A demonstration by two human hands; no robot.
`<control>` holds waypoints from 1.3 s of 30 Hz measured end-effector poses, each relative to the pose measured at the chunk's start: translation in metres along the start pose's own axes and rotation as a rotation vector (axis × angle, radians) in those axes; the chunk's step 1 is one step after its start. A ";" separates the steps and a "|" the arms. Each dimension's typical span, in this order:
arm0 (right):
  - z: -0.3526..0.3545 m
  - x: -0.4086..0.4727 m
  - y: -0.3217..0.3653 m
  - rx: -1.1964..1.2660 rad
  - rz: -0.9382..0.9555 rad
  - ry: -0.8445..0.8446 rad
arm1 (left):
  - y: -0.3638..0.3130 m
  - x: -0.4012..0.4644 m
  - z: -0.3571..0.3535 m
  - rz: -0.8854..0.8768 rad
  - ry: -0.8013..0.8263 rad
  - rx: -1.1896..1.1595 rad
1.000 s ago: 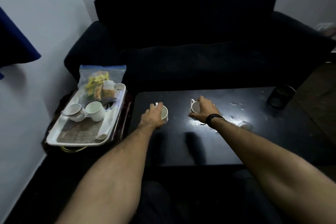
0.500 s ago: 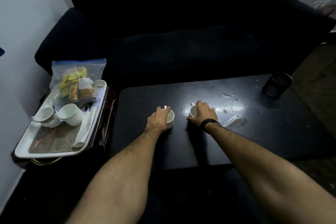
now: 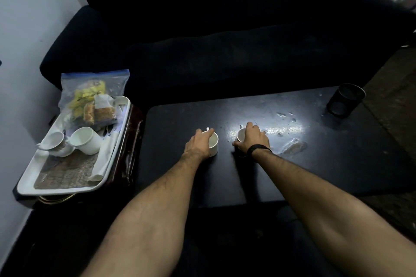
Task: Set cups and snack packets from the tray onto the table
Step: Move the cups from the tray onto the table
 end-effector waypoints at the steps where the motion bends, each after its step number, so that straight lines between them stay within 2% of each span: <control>1: 0.000 0.000 0.000 -0.004 0.000 0.004 | 0.000 0.000 0.000 0.000 0.001 0.000; 5: 0.001 -0.003 0.002 -0.033 0.009 0.015 | 0.003 -0.001 -0.004 0.000 0.022 0.012; 8: 0.013 -0.007 0.012 -0.051 0.053 -0.067 | 0.008 -0.005 -0.001 0.004 0.006 0.035; 14: 0.034 -0.012 0.063 -0.023 0.200 -0.186 | 0.036 -0.019 0.038 0.031 -0.185 0.016; 20: 0.007 -0.029 0.156 0.001 0.375 -0.124 | 0.106 -0.058 0.086 0.140 -0.385 0.018; 28: -0.076 -0.077 0.302 0.083 0.642 0.132 | 0.246 -0.122 0.121 0.424 -0.596 0.057; 31: -0.114 -0.094 0.349 0.069 0.735 0.248 | 0.305 -0.143 0.123 0.609 -0.650 -0.005; 36: -0.163 -0.106 0.408 0.046 0.808 0.369 | 0.388 -0.160 0.109 0.897 -0.638 -0.226; 39: -0.185 -0.103 0.430 -0.014 0.805 0.411 | 0.420 -0.152 0.098 0.988 -0.533 -0.341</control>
Point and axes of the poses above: each hand's wrist, its own x-axis towards the middle knuckle, its own z-axis out of the back of the hand, y = z × x, the point moved 10 cm from there along x, towards the middle knuckle, and after that the axes turned 11 degrees about x, right-handed, at the moved point
